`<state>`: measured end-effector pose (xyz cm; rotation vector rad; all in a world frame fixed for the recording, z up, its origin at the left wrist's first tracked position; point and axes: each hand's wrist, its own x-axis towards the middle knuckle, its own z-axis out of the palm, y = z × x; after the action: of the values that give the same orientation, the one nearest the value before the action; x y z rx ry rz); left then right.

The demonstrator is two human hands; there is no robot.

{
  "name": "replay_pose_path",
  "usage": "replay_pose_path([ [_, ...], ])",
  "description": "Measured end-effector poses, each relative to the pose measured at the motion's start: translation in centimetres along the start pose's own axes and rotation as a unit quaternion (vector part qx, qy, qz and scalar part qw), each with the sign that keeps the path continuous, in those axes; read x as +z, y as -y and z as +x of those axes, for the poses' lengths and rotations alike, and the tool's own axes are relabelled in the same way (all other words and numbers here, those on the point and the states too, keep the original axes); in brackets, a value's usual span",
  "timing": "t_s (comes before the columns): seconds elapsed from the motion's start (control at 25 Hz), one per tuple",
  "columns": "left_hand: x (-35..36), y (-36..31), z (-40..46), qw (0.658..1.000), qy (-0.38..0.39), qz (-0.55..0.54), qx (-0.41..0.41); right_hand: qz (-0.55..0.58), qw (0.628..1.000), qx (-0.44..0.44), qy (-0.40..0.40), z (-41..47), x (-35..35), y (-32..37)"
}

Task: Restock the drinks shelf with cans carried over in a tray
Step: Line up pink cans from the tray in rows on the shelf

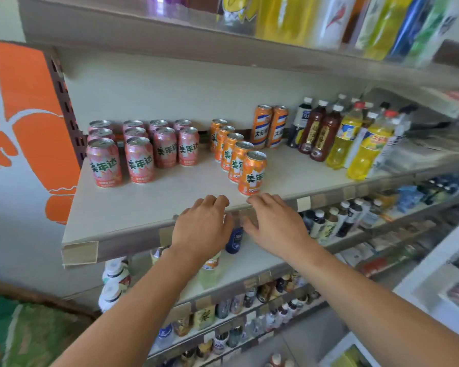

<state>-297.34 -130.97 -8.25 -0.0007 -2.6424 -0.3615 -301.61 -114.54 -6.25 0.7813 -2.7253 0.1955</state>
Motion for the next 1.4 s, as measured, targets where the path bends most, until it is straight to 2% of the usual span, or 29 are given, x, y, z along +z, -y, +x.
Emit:
replay_pose_path([
  [0.2,2.3,-9.6,-0.8,0.996,0.030,-0.018,0.087,-0.014,0.995,0.101,-0.003,-8.3,-2.5,-8.1],
  [0.48,6.5,-26.3,-3.1,0.977,0.082,-0.068,0.187,-0.043,0.972,0.232,0.017,-21.2,-6.7,-20.5],
  [0.8,11.9,-39.8,-7.0,0.949,0.134,-0.119,0.261,-0.051,0.933,0.354,0.024,-34.7,-8.8,-29.4],
  [1.16,16.7,-48.9,-6.2,0.919,0.170,-0.172,0.313,0.017,0.870,0.491,0.047,-41.2,-6.2,-37.4],
  [1.4,22.4,-53.5,-2.5,0.894,0.206,-0.192,0.347,0.032,0.822,0.566,0.052,-41.9,-5.1,-43.2],
])
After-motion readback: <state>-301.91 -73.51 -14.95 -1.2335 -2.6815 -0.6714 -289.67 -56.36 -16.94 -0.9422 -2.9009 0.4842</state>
